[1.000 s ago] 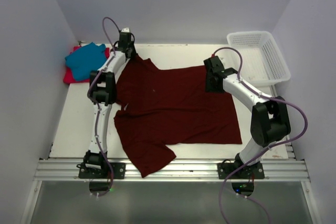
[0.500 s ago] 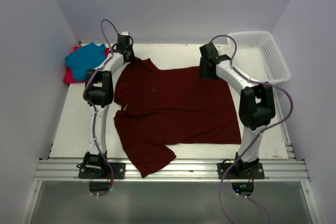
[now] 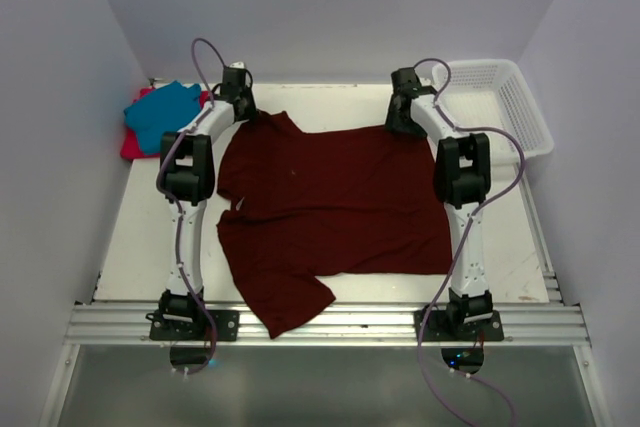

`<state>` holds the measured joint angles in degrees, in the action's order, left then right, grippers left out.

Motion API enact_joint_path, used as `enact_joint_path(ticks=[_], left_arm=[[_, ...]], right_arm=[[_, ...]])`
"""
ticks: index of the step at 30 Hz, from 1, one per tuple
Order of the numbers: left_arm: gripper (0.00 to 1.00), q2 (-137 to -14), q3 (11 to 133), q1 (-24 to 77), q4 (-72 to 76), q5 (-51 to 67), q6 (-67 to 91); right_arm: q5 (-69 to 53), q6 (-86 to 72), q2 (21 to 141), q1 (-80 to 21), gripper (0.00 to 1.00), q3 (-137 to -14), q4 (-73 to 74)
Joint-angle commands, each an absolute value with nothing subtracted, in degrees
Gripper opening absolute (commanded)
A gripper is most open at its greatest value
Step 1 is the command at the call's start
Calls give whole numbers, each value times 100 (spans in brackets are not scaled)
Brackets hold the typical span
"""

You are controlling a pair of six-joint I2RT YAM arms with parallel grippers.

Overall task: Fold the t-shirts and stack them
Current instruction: Grap the side of the flattened tshirt furthest away from the robot with both arms

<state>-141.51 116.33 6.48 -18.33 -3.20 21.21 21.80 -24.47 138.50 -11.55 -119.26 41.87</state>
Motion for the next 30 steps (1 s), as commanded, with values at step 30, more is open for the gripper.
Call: enact_joint_path(ticks=[30], left_arm=[[0,-13975,11654,677,-1811,-158,2021]], right_arm=[[1872,-1899,14731,-492,71,-13316,4043]])
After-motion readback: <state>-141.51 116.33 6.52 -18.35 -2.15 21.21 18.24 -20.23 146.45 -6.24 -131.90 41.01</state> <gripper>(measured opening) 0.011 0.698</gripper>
